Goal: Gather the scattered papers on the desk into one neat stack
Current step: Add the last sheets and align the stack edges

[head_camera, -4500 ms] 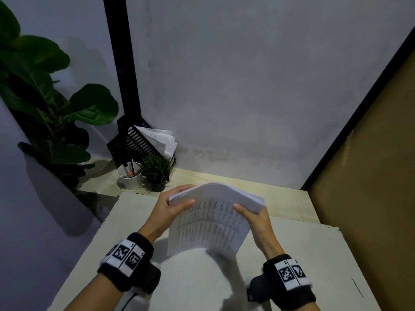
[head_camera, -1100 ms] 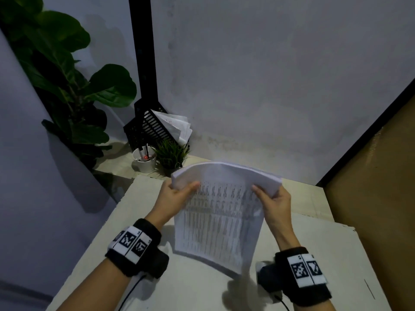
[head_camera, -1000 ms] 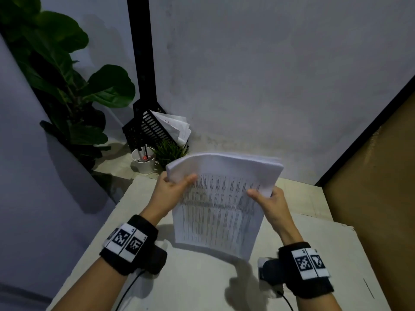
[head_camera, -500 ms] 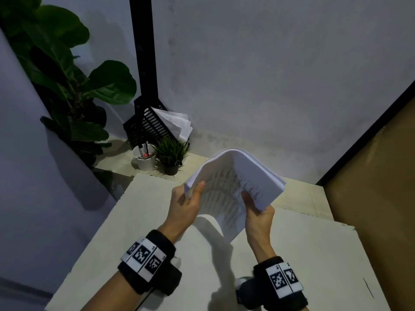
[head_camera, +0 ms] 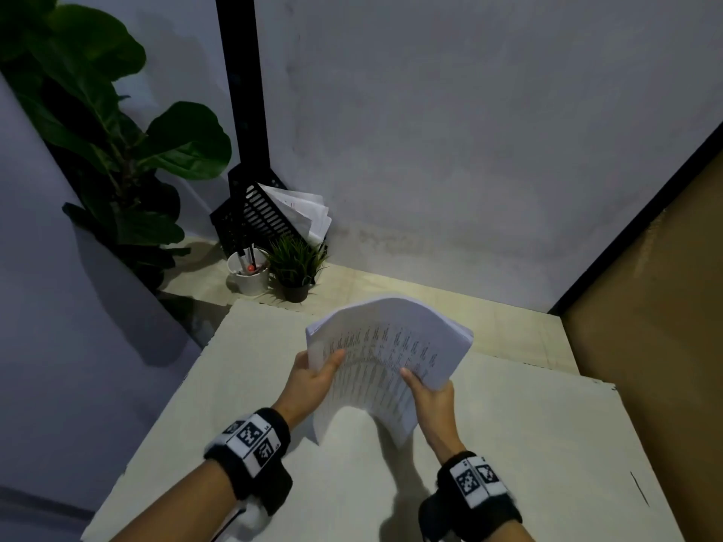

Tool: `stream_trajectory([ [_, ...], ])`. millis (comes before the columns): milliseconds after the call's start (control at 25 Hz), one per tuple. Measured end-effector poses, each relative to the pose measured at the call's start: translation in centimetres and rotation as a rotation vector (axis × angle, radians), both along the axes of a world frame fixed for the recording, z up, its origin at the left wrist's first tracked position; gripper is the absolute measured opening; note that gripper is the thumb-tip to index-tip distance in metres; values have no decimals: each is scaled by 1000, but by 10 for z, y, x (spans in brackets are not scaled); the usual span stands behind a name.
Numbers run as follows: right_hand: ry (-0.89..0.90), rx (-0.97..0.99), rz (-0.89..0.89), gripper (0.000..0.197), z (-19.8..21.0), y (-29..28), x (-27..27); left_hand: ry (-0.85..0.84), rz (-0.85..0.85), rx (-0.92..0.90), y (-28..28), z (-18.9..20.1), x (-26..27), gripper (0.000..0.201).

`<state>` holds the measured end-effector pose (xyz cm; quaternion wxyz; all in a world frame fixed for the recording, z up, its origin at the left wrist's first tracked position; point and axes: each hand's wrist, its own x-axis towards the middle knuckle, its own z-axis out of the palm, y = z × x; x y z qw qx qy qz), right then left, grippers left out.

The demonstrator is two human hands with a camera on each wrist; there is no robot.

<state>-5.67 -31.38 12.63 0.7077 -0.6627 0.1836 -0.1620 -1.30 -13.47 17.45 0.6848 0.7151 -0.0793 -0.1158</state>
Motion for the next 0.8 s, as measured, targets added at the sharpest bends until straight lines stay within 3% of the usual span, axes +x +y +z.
stream_trajectory([
  [240, 124, -4, 16, 22, -32, 0, -1, 138, -2, 86, 3, -53, 7, 8],
  [360, 238, -17, 16, 19, -44, 2, -6, 197, -57, 217, 8, -82, 13, 34],
  [480, 285, -36, 38, 17, -43, -7, -8, 186, -242, 288, 17, -77, 31, 57],
  [560, 333, -30, 91, 7, -39, -15, -8, 192, -306, 278, 18, -70, 42, 46],
  [640, 365, 18, 129, 20, -38, -18, -12, 198, -261, 185, 15, -71, 45, 34],
  [800, 480, 135, 59, 29, -55, -28, -26, 194, -156, 179, -1, -100, 35, 36],
])
